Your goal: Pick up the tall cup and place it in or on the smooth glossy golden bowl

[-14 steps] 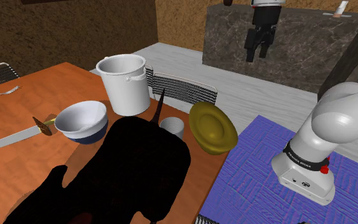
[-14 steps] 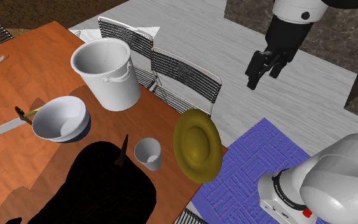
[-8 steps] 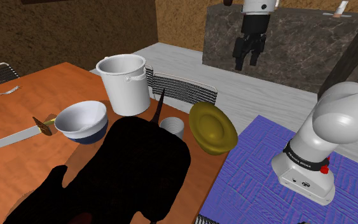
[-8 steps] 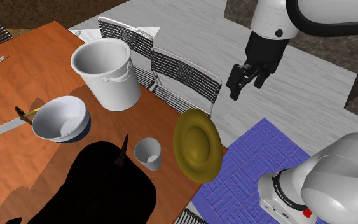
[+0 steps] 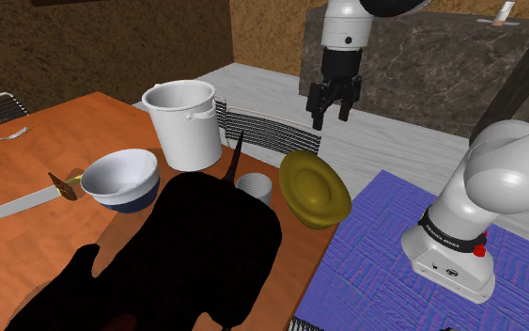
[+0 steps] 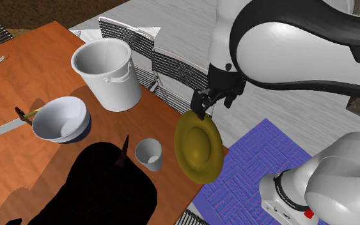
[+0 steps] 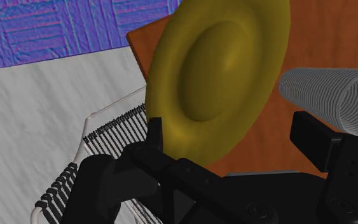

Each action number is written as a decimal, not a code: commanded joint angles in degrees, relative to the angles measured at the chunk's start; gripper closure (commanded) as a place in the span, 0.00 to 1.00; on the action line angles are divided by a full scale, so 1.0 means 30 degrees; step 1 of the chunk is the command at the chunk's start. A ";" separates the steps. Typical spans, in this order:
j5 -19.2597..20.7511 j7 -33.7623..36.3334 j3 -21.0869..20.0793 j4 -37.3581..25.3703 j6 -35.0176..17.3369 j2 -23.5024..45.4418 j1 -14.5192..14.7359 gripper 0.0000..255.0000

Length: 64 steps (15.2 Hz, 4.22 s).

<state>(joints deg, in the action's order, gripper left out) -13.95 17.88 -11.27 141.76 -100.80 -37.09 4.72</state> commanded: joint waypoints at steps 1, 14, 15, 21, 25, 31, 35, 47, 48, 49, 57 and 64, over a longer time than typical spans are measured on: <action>-0.0496 0.0992 -0.0888 -0.0069 -0.0917 0.0710 0.0267 0.00; -0.0573 0.6857 -0.5732 -0.2713 -0.6198 0.7255 0.0751 0.00; -0.0570 0.6875 -0.5788 -0.2551 -0.6474 0.7371 0.0764 0.00; -0.0503 0.7007 -0.6118 -0.1718 -0.8039 0.8114 0.0809 0.00; -0.0503 0.7007 -0.6117 -0.1718 -0.8039 0.8114 0.0810 0.00; -0.0504 0.7006 -0.6117 -0.1717 -0.8039 0.8113 0.0810 1.00; -0.0502 0.7007 -0.6118 -0.1718 -0.8042 0.8118 0.0809 1.00; -0.0604 0.7012 -0.5716 -0.3152 -0.5540 0.7000 0.0806 1.00; -0.0604 0.7021 -0.5673 -0.3330 -0.5268 0.6902 0.0802 1.00; -0.0601 0.7031 -0.5630 -0.3512 -0.4998 0.6810 0.0798 1.00; -0.0532 0.7156 -0.5308 -0.5101 -0.2877 0.6255 0.0746 1.00; -0.0413 0.7323 -0.5064 -0.6688 -0.1072 0.6023 0.0679 1.00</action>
<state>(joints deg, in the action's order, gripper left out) -15.23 39.76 -26.53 122.43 -104.74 -18.95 6.77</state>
